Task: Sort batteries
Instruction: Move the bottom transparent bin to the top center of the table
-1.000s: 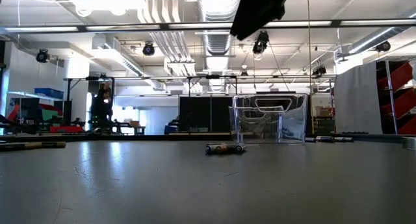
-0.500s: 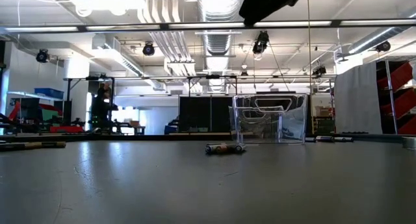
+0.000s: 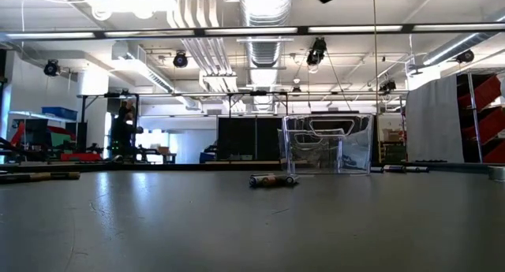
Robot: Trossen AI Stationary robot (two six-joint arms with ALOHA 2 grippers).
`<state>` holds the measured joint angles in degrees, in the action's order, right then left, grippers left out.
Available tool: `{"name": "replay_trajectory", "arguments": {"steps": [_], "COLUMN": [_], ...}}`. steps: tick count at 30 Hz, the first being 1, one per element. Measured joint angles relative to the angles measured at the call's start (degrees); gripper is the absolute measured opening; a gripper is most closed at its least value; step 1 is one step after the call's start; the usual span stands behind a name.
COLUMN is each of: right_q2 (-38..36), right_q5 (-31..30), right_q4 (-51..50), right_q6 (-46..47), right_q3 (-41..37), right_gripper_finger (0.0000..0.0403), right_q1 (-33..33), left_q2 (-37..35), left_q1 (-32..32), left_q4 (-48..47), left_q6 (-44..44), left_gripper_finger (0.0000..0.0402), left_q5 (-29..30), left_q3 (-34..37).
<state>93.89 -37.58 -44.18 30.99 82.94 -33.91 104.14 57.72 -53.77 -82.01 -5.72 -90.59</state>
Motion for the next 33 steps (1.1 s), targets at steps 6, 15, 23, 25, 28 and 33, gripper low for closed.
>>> {"name": "replay_trajectory", "arguments": {"steps": [6, 15, 23, 25, 28, 33], "right_q2": [0.00, 0.00, 0.00, 0.00, 0.00, 0.00], "right_q5": [-0.13, -0.08, -0.07, -0.04, -0.02, 0.08], "right_q4": [0.00, -0.01, 0.00, 0.00, 0.00, -0.02], "right_q6": [2.24, 2.86, 2.87, 2.87, 2.90, 3.11], "right_q3": [0.00, 0.00, 0.00, 0.00, 0.00, 0.00], "right_gripper_finger": [0.0210, 0.0210, 0.0210, 0.0210, 0.0210, 0.0210], "right_q1": [-1.32, -1.48, -1.46, -1.46, -1.46, -1.70], "left_q2": [3.35, 6.10, 4.56, 4.50, 4.48, 4.48], "left_q1": [0.50, 0.48, 0.48, 0.52, 0.64, 0.80], "left_q4": [-3.96, -8.28, -10.33, -14.21, -20.04, -21.23], "left_q6": [0.01, 2.52, 2.87, 4.13, 4.44, 5.45], "left_gripper_finger": [0.0119, 0.0119, 0.0119, 0.0119, 0.0119, 0.0119], "left_q5": [0.08, -1.08, 0.18, 2.93, 6.39, 7.77], "left_q3": [-2.35, -1.94, -4.38, -6.27, -8.32, -6.76]}}
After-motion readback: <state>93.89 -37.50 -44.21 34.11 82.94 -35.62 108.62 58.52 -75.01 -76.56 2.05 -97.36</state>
